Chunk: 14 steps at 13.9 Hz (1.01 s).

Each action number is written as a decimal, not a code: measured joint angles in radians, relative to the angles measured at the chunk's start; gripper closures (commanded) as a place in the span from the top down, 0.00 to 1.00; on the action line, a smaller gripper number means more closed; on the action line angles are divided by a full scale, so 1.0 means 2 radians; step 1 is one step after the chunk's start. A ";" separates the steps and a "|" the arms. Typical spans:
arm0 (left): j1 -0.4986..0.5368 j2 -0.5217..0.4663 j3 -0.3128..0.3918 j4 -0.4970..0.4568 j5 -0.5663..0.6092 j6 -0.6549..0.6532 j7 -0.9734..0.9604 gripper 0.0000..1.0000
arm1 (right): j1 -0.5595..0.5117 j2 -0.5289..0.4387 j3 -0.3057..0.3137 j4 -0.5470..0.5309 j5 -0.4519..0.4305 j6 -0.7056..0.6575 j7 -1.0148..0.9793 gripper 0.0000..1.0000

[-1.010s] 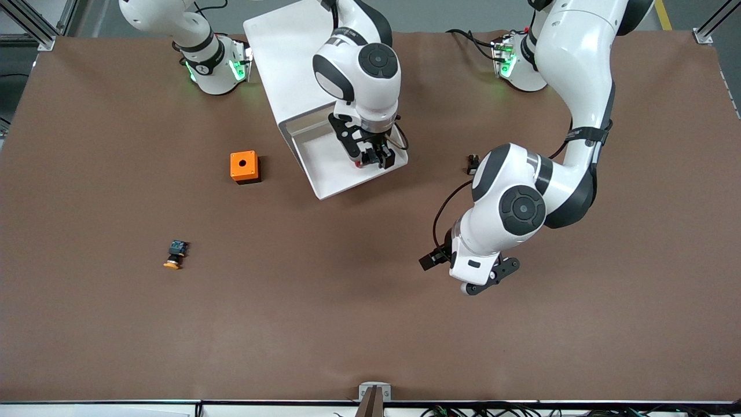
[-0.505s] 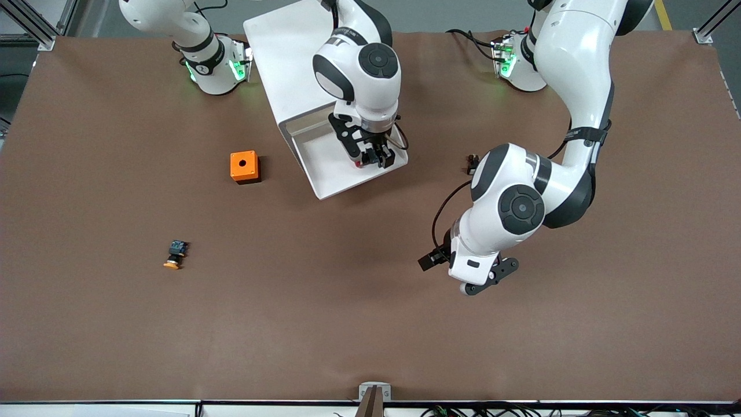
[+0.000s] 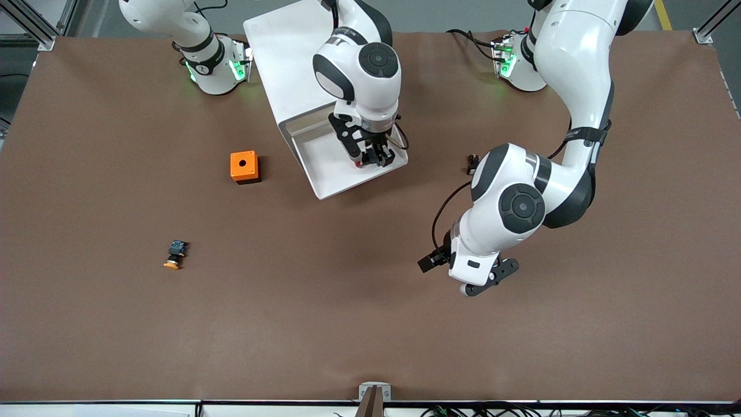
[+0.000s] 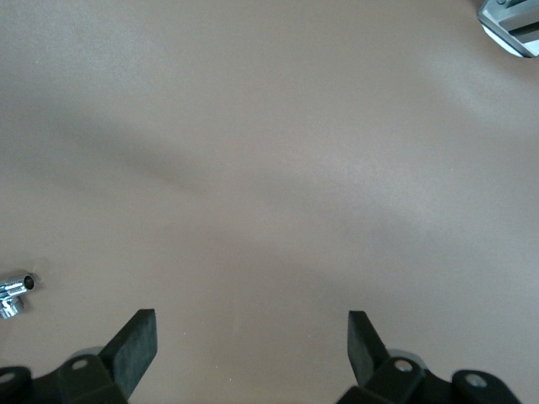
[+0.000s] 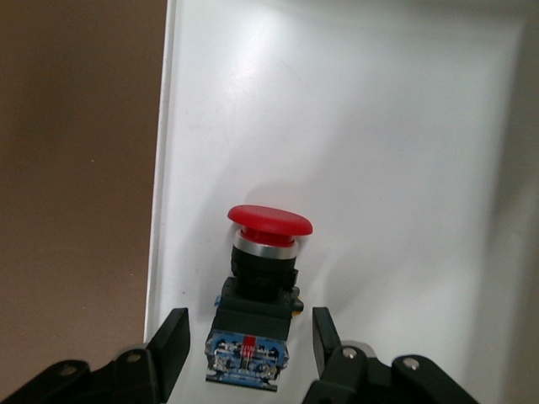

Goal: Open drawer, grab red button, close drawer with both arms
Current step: 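Grasp the red push button in the drawer with the right gripper, then carry the red button toward the yellow button while the left gripper closes drawer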

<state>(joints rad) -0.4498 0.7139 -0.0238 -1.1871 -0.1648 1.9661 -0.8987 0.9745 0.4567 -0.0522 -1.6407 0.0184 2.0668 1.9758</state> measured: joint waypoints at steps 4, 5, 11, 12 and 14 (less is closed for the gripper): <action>0.000 0.000 0.000 -0.001 0.000 0.001 0.000 0.99 | 0.000 0.000 0.000 0.000 0.000 0.000 0.000 0.00; 0.000 0.000 0.000 -0.001 0.000 0.001 0.000 0.99 | 0.000 0.000 0.000 0.000 0.000 0.000 0.000 0.00; 0.000 0.000 0.000 -0.002 0.000 0.002 0.000 0.99 | -0.004 0.000 -0.007 0.031 -0.001 -0.039 -0.025 0.00; 0.000 0.000 0.000 -0.002 0.000 0.002 0.000 0.99 | -0.009 0.000 -0.008 0.047 -0.001 -0.065 -0.043 0.00; 0.000 0.000 0.000 -0.002 0.000 0.002 0.000 0.99 | -0.025 -0.001 -0.011 0.076 -0.001 -0.113 -0.100 0.00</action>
<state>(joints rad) -0.4504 0.7139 -0.0238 -1.1910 -0.1643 1.9699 -0.8983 0.9240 0.4556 -0.0744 -1.4896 0.0173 1.8410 1.7765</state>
